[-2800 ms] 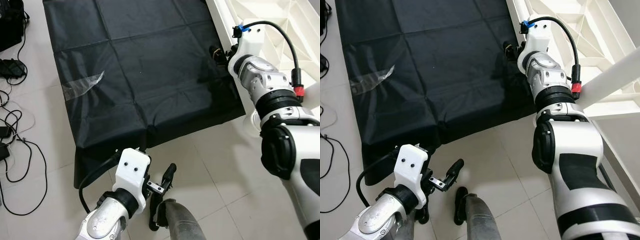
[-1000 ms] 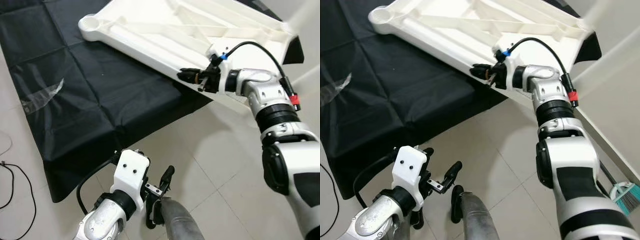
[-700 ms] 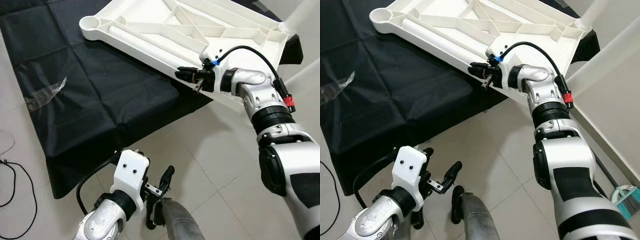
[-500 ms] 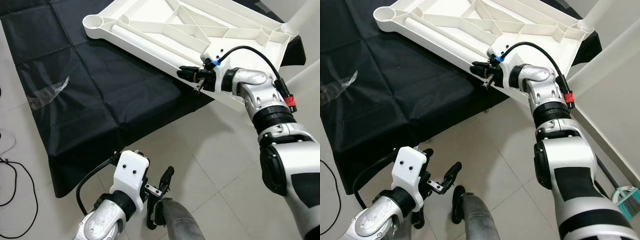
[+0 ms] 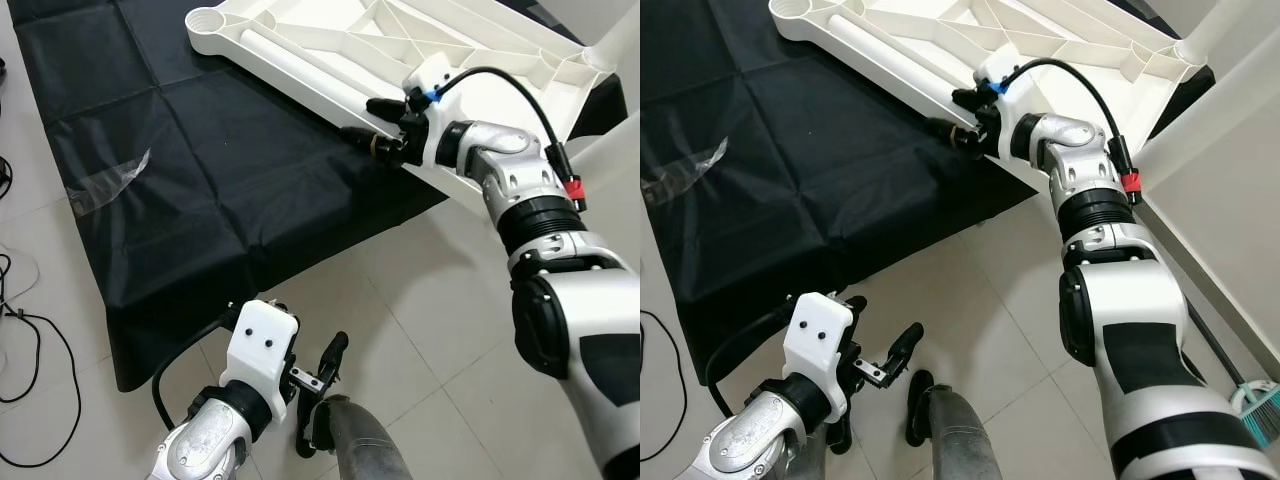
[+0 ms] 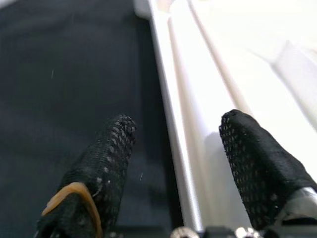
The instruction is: Building children table
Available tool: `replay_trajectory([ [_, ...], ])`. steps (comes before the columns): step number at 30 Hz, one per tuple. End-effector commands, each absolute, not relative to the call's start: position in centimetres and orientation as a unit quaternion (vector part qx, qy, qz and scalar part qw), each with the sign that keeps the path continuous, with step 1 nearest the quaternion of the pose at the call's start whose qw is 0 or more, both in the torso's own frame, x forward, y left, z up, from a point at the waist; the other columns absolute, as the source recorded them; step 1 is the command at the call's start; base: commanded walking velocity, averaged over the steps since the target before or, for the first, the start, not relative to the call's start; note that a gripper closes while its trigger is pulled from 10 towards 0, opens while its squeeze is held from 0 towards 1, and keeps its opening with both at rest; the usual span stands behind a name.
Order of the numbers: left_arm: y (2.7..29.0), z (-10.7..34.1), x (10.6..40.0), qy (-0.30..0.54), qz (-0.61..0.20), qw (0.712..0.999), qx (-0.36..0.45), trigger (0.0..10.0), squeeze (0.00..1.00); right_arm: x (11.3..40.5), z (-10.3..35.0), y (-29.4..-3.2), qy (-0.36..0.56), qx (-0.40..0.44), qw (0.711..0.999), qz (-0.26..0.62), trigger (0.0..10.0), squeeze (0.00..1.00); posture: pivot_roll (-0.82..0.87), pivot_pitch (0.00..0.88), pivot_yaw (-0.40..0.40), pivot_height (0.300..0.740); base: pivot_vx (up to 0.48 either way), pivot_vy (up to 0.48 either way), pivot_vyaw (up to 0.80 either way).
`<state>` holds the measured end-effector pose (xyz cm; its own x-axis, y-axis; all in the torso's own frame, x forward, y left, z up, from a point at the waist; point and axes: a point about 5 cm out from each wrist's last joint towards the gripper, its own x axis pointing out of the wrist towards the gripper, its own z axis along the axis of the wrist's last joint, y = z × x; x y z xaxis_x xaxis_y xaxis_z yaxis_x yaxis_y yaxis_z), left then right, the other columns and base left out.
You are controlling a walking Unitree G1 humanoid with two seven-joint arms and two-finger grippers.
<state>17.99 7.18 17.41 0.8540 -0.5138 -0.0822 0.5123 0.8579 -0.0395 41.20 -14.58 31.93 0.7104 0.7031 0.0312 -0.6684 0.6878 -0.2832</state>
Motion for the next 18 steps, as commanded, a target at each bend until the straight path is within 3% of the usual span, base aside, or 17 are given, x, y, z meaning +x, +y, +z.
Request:
replay_trajectory([
  [1,7.0,16.6,17.7,0.065,-0.272,0.960,-0.012,10.0,0.00,41.3,32.1,-14.5,-0.069,-0.096,0.922,0.368,10.0,0.00,0.12,0.386,-0.142,0.740,0.000,0.000,0.00],
  [6,7.0,16.6,17.7,0.064,-0.272,0.960,-0.012,10.0,0.00,41.7,32.7,-13.0,-0.073,-0.082,0.932,0.346,10.0,0.00,0.12,0.387,-0.141,0.740,0.000,0.000,0.00],
  [18,7.0,16.7,17.6,0.064,-0.271,0.960,-0.014,10.0,0.00,41.7,31.2,-10.2,-0.023,-0.136,0.917,0.373,10.0,0.00,0.12,0.398,-0.149,0.740,0.000,0.000,0.00],
])
